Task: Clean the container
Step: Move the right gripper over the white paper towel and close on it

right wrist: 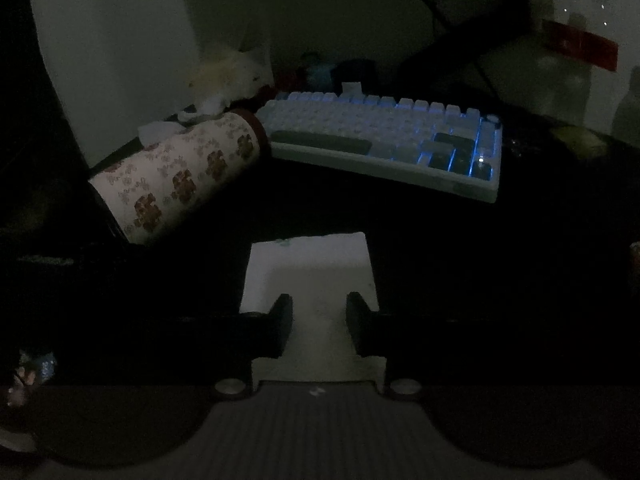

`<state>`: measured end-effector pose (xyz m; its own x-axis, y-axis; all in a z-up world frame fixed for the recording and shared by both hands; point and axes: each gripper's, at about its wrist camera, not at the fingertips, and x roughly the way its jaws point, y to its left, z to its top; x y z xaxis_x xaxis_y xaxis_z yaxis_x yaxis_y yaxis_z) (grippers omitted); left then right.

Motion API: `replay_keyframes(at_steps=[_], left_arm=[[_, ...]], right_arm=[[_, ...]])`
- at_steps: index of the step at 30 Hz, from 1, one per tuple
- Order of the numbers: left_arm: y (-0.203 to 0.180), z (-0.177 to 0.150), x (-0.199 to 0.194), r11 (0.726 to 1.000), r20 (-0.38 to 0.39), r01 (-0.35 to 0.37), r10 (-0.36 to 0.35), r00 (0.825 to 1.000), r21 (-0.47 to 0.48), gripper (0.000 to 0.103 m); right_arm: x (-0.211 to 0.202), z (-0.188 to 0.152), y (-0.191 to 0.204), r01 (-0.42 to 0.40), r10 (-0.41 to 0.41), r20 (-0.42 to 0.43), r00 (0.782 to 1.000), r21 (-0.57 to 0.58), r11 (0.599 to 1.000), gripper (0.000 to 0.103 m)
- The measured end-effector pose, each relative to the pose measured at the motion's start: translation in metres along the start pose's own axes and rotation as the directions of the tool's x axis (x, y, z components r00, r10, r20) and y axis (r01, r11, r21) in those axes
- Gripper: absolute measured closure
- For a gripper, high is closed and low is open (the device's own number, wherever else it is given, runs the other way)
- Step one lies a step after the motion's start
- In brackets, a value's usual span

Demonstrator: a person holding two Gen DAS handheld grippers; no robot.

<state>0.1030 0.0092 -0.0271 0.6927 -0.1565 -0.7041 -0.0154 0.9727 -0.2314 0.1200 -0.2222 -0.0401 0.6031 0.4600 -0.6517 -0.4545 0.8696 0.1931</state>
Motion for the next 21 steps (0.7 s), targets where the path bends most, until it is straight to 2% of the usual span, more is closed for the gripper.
replay_keyframes(at_steps=[2,4,6,7,9,11,12,15,21], left_arm=[[-0.002,0.003,0.004,1.000,0.013,-0.005,0.005,1.000,-0.004,0.050],[-0.003,0.005,0.009,1.000,0.033,-0.015,0.016,0.999,-0.012,0.050],[-0.004,0.008,0.015,0.999,0.052,-0.025,0.026,0.998,-0.019,0.050],[-0.005,0.009,0.017,0.999,0.062,-0.031,0.032,0.998,-0.023,0.050],[-0.006,0.011,0.022,0.999,0.081,-0.041,0.043,0.996,-0.031,0.053],[-0.006,0.013,0.026,0.998,0.098,-0.046,0.050,0.994,-0.043,0.059],[-0.003,0.012,0.024,0.998,0.111,-0.045,0.050,0.993,-0.051,0.067],[0.001,0.012,0.025,0.998,0.136,-0.022,0.031,0.990,-0.064,0.081],[0.018,0.014,0.007,0.996,0.158,0.062,-0.051,0.986,-0.064,0.096]], right_arm=[[-0.002,-0.001,0.002,0.003,-0.003,0.003,1.000,0.001,1.000,0.032],[-0.001,-0.004,0.004,-0.009,0.009,-0.011,1.000,0.001,1.000,0.026],[-0.002,-0.007,0.008,-0.010,0.010,0.002,1.000,-0.018,1.000,0.029],[-0.002,-0.009,0.012,0.011,-0.011,0.010,1.000,-0.045,0.999,0.034],[-0.002,-0.014,0.019,0.068,-0.065,0.031,0.997,-0.099,0.993,0.054],[-0.005,-0.017,0.018,0.060,-0.055,0.047,0.997,-0.100,0.993,0.095],[-0.006,-0.018,0.015,0.044,-0.040,0.046,0.998,-0.084,0.996,0.098],[-0.009,-0.021,0.008,0.019,-0.015,0.063,0.998,-0.063,0.998,0.101],[-0.026,-0.025,0.002,-0.010,0.015,0.115,0.993,-0.046,0.999,0.101]])
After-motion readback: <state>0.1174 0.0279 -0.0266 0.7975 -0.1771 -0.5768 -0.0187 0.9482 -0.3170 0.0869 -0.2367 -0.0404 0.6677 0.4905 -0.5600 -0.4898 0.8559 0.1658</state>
